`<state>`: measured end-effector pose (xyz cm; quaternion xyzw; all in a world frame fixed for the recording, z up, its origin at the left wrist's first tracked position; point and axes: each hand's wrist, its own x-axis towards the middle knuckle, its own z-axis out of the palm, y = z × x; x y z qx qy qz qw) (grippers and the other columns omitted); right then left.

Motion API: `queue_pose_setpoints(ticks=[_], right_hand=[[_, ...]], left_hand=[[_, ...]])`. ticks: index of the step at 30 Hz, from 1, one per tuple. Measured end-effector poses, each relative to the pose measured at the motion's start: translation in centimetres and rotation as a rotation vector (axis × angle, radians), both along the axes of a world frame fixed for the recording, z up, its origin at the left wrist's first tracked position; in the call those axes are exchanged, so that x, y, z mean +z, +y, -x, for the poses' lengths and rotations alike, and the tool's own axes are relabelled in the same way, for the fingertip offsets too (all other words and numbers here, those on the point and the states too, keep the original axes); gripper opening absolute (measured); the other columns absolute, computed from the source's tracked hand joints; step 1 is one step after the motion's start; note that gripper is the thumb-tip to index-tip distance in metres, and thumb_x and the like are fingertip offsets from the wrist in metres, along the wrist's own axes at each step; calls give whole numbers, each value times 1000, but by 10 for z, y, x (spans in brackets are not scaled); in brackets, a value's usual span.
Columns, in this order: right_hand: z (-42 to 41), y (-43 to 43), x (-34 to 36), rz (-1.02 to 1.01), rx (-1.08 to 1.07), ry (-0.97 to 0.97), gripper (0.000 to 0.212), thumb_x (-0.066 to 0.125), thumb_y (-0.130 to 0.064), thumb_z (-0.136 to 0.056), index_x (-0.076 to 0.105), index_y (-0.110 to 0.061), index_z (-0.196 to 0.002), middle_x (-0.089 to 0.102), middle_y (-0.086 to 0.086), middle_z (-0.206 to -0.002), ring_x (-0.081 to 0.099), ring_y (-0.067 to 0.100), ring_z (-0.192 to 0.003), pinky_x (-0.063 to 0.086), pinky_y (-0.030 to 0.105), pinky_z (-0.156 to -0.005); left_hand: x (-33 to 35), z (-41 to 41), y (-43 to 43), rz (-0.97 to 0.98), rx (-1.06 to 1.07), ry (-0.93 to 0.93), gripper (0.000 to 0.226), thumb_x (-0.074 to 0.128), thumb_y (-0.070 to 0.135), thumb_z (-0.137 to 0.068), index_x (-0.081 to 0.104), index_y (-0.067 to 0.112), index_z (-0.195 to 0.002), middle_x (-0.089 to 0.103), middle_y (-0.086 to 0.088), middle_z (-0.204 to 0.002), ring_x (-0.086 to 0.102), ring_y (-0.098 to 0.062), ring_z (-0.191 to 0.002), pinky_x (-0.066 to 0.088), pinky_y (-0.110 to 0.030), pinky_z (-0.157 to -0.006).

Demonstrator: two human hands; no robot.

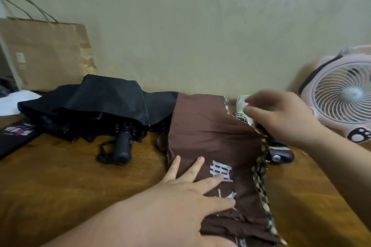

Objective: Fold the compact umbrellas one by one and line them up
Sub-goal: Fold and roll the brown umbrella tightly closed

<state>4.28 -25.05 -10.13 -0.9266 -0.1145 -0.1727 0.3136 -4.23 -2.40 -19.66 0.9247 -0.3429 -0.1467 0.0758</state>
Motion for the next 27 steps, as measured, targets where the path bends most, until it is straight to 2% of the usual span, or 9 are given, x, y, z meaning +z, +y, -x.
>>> queue_pose_setpoints(ticks=[2,4,7,9,13,17,22,25,27], right_hand=[[-45,11,6,-21,-79,143,29,74,-26,-89,67,-22,-116,73,-5,-100,67,6,-86,45,15,-69],[-82,21,3,-166,-99,311,36,73,-18,-90,60,-16,-123,72,5,-99,70,9,-79,48,19,-60],[-120,28,-6,-309,-114,461,5,63,-7,-94,60,-10,-97,67,13,-92,66,25,-77,47,27,-64],[-133,32,-11,-348,-145,495,15,55,-1,-95,56,-8,-81,60,13,-79,61,26,-66,43,34,-64],[-135,35,-9,-383,-167,398,4,61,-4,-92,64,-4,-90,61,14,-79,59,24,-64,49,34,-62],[-129,30,-3,-341,-96,354,10,73,-10,-87,72,-4,-95,63,14,-81,61,27,-71,53,34,-66],[-109,24,1,-57,-39,292,12,74,-3,-83,78,-12,-90,77,13,-84,66,14,-67,45,17,-55],[-94,28,10,-8,-27,204,20,69,0,-85,74,-20,-81,77,14,-84,72,18,-73,52,22,-65],[-75,31,21,-5,-17,67,25,69,-2,-85,72,-26,-81,75,2,-82,71,18,-77,50,24,-68]], left_hand=[[2,-3,0,-34,-21,13,65,37,75,-96,9,62,-153,-15,26,-167,-40,-18,-147,-27,-62,-115],[5,-5,-2,-85,-48,17,59,40,53,-105,10,59,-155,-17,21,-168,-39,-23,-147,-27,-64,-114],[9,-7,-4,-100,-62,7,58,37,34,-108,14,56,-156,-17,18,-169,-36,-27,-150,-29,-64,-111],[8,-7,-4,-91,-69,12,55,35,37,-108,14,56,-156,-16,18,-169,-35,-27,-150,-28,-64,-111],[5,-7,-3,-68,-76,1,52,34,39,-109,17,54,-156,-13,17,-169,-35,-26,-150,-30,-63,-110],[3,-8,-3,-63,-64,13,53,37,40,-108,18,55,-155,-12,19,-169,-36,-24,-149,-32,-58,-107],[1,-4,-2,8,-32,23,58,35,69,-100,22,56,-155,-7,20,-170,-34,-21,-149,-32,-60,-111],[0,0,-1,46,-7,8,60,34,74,-97,24,58,-154,-5,23,-169,-36,-18,-149,-28,-61,-115],[0,2,0,80,10,18,62,34,78,-94,26,58,-153,-4,26,-168,-38,-14,-148,-27,-59,-117]])
